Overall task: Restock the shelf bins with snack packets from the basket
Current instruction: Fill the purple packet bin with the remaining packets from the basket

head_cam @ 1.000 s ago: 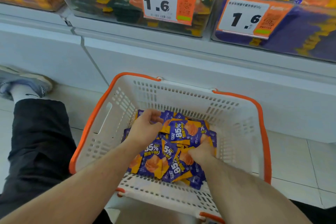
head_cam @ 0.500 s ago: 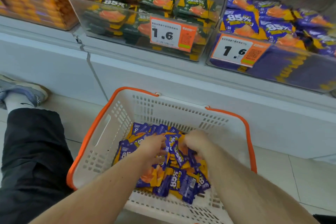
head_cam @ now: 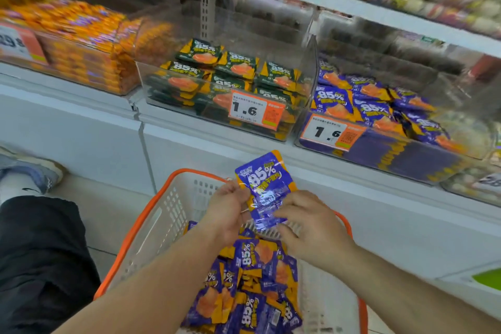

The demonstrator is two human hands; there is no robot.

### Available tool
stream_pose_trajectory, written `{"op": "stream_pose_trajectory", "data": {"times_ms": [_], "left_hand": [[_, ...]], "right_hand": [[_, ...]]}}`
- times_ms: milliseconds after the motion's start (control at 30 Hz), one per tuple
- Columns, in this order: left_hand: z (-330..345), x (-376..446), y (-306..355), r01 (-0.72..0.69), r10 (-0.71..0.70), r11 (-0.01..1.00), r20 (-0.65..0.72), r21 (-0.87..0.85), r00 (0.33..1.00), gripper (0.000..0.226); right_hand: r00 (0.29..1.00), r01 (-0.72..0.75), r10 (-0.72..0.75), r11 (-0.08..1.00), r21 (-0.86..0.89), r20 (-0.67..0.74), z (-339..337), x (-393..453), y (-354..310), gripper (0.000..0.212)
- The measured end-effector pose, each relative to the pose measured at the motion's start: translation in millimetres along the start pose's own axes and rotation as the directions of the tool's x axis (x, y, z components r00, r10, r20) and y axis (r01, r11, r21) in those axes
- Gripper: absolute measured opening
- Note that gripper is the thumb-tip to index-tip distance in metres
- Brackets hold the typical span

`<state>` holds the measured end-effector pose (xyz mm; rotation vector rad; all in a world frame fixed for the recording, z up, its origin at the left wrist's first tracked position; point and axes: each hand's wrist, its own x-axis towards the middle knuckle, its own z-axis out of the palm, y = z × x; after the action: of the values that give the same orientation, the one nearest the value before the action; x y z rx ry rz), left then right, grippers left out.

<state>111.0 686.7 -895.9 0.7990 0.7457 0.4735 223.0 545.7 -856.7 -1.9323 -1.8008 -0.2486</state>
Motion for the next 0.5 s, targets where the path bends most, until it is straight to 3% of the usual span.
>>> {"op": "stream_pose_trajectory", "data": {"times_ms": [100,167,200,233,300,333,400,500], "left_hand": [[0.1,-7.2,8.4,-0.081,0.078,0.991,0.028,0.103,0.997,0.025],[2.0,-14.1,14.6,-0.103,0.100,0.987,0.031,0.120,0.995,0.029],[2.5,-16.3,16.4,-0.107,0.103,0.987,0.032,0.118,0.994,0.030],[3.9,-19.3,18.5,-0.093,0.089,0.990,0.045,0.105,0.995,0.030],[8.2,-23.7,22.5,-0.003,0.000,1.000,0.112,0.029,0.994,0.030],[12.2,-23.7,24.3,0.074,-0.070,0.997,0.150,-0.021,0.986,0.031],[25.3,-26.1,28.7,0.222,-0.206,0.972,0.177,-0.075,0.963,0.030],[43.7,-34.0,28.3,0.275,-0.250,0.956,0.212,-0.097,0.945,0.031]], "right_hand": [[0.953,-0.140,0.171,0.981,0.135,-0.248,-16.1,0.4,3.7,0.014],[0.871,-0.338,0.406,0.904,0.263,-0.276,-26.2,8.3,1.4,0.004],[0.805,-0.474,0.565,0.795,0.379,-0.179,-30.9,13.4,-1.2,0.012],[0.721,-0.589,0.693,0.616,0.524,-0.005,-34.8,18.4,-5.7,0.014],[0.577,-0.674,0.746,0.206,0.709,0.333,-39.1,26.7,-14.1,0.012],[0.567,-0.676,0.716,0.124,0.726,0.406,-40.3,29.0,-19.8,0.017],[0.626,-0.672,0.646,0.161,0.723,0.437,-40.4,31.9,-33.6,0.034],[0.693,-0.698,0.597,0.412,0.586,0.405,-31.9,30.6,-55.9,0.059]]}}
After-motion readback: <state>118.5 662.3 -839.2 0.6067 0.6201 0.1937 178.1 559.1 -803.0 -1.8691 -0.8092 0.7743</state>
